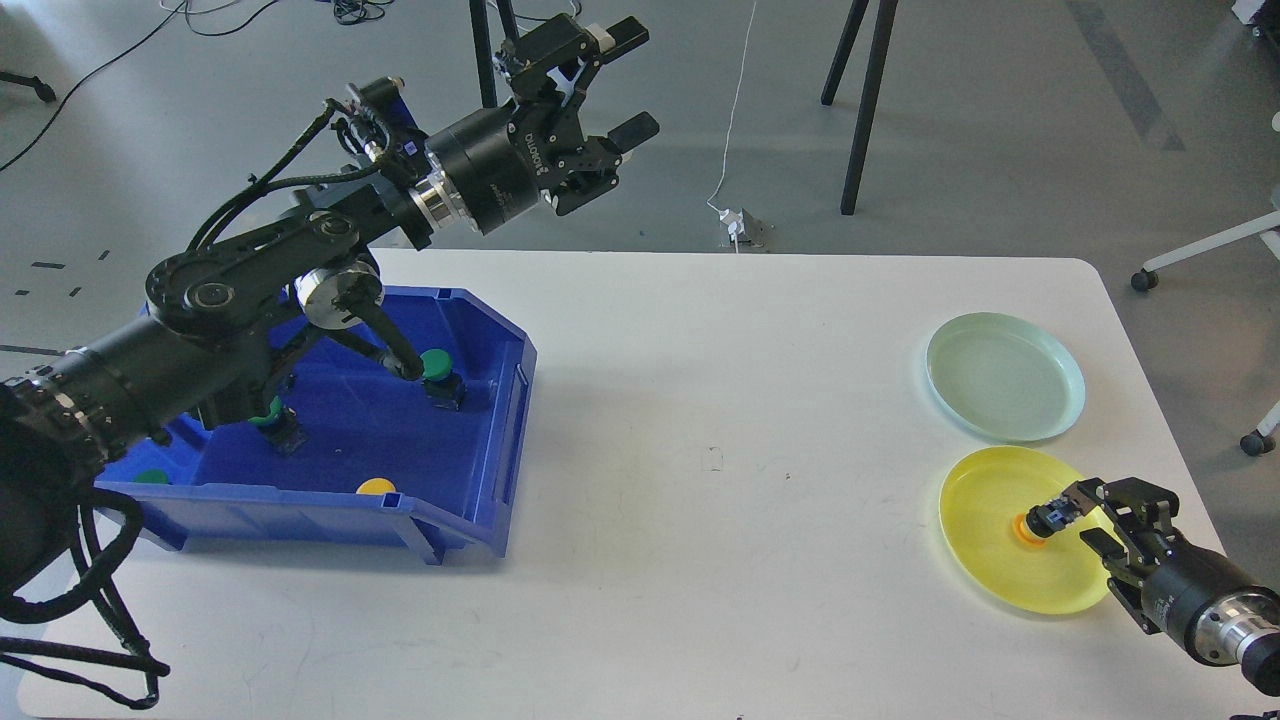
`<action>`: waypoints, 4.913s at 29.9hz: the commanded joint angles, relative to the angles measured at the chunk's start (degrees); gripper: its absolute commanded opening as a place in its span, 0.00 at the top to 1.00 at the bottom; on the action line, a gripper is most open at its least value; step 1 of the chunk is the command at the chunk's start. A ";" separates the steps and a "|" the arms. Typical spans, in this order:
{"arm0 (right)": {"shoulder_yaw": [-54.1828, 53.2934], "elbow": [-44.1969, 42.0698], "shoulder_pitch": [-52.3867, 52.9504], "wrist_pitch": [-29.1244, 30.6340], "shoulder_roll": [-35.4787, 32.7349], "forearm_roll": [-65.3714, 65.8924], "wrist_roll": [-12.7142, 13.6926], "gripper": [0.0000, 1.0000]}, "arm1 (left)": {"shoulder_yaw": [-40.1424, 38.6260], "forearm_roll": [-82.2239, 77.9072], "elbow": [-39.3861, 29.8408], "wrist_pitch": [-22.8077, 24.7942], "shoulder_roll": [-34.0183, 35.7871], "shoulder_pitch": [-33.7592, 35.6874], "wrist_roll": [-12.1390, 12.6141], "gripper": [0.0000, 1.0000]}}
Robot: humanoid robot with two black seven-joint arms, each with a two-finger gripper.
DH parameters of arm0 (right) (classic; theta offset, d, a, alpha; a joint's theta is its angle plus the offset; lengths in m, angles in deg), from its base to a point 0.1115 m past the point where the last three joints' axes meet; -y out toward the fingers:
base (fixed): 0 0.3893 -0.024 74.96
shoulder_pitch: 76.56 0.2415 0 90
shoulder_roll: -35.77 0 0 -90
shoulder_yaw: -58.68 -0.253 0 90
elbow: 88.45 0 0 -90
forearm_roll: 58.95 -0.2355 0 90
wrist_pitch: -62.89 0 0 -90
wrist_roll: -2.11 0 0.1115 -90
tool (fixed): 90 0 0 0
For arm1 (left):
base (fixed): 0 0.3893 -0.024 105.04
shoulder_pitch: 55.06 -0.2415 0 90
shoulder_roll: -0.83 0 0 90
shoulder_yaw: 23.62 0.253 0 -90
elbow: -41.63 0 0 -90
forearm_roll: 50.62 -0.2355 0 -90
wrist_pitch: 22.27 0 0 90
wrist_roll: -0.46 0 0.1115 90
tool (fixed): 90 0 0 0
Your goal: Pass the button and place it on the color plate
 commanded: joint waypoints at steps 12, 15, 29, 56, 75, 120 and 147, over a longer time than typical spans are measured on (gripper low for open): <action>-15.53 4.75 1.08 9.71 -0.23 -0.65 0.52 0.06 | 0.26 -0.70 -5.70 0.00 10.26 0.17 -0.01 0.08; -22.12 4.32 1.78 14.90 0.74 -0.92 1.32 0.06 | 1.92 -3.32 -9.57 0.00 18.69 0.43 -0.01 0.08; -31.63 -2.54 10.40 24.49 11.46 -15.42 2.28 0.04 | 9.13 -59.19 -14.60 0.00 38.41 0.17 -0.01 0.07; -31.28 -4.48 9.43 26.86 11.82 -15.33 2.28 0.04 | 13.79 -77.69 7.20 0.00 26.63 -6.86 -0.01 0.08; -31.55 -4.48 8.55 26.86 11.64 -15.33 2.20 0.04 | 13.79 -77.60 11.60 0.00 22.67 -8.35 -0.01 0.09; -31.72 -5.00 8.11 26.95 11.46 -15.33 2.11 0.04 | 13.09 -77.34 11.51 0.00 22.59 -9.14 -0.01 0.44; -31.81 -6.32 8.11 28.09 11.64 -15.42 1.93 0.04 | 12.65 -73.57 -1.12 0.00 29.95 -7.13 -0.01 0.89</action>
